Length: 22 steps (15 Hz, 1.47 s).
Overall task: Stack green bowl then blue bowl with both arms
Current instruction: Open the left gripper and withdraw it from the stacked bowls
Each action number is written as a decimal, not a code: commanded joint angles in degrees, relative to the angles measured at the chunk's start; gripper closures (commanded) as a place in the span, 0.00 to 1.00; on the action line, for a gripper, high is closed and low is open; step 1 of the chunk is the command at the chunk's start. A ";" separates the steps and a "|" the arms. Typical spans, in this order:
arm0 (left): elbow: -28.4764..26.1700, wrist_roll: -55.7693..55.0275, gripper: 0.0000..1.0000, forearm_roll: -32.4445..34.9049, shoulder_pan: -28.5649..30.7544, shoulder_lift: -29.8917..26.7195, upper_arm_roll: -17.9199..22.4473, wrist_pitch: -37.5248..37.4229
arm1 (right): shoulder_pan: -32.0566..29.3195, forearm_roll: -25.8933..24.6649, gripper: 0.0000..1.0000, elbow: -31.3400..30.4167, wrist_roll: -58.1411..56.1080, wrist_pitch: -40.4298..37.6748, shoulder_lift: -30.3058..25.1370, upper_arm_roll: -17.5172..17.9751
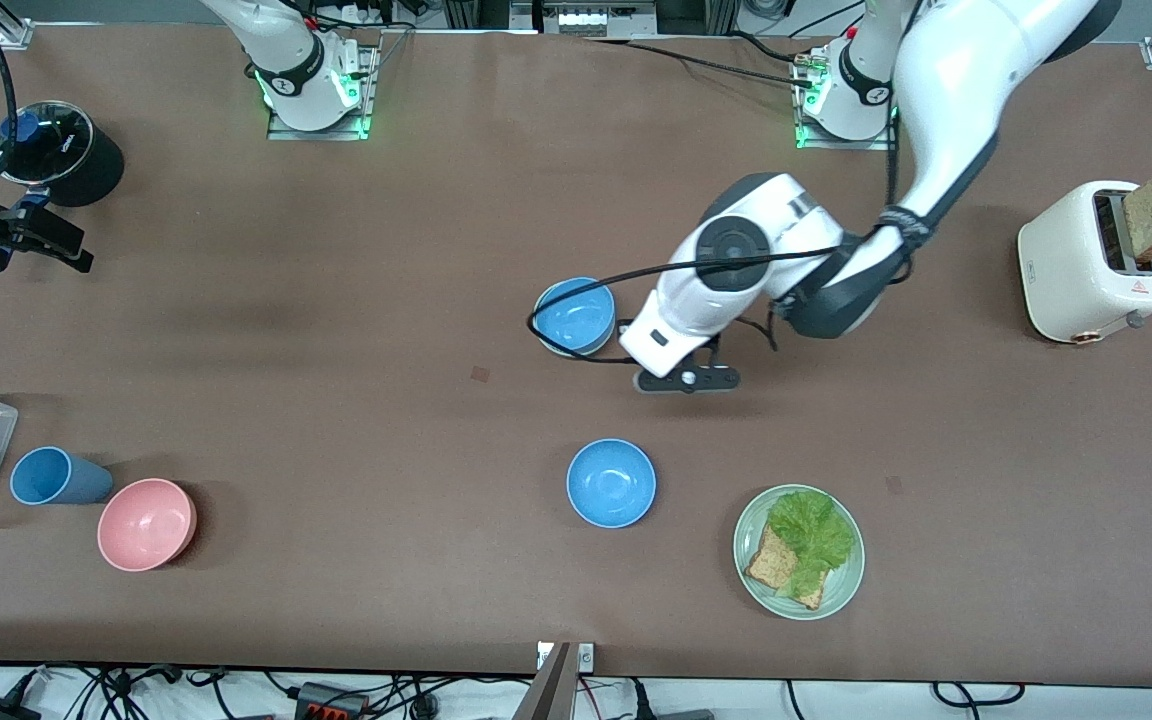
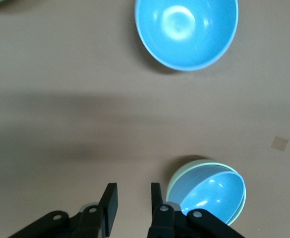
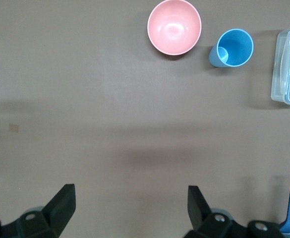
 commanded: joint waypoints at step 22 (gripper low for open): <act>-0.12 60.11 0.00 16.10 28.70 -7.86 -8.74 -8.07 | 0.29 -0.80 0.00 -4.99 0.27 1.19 -3.81 -0.04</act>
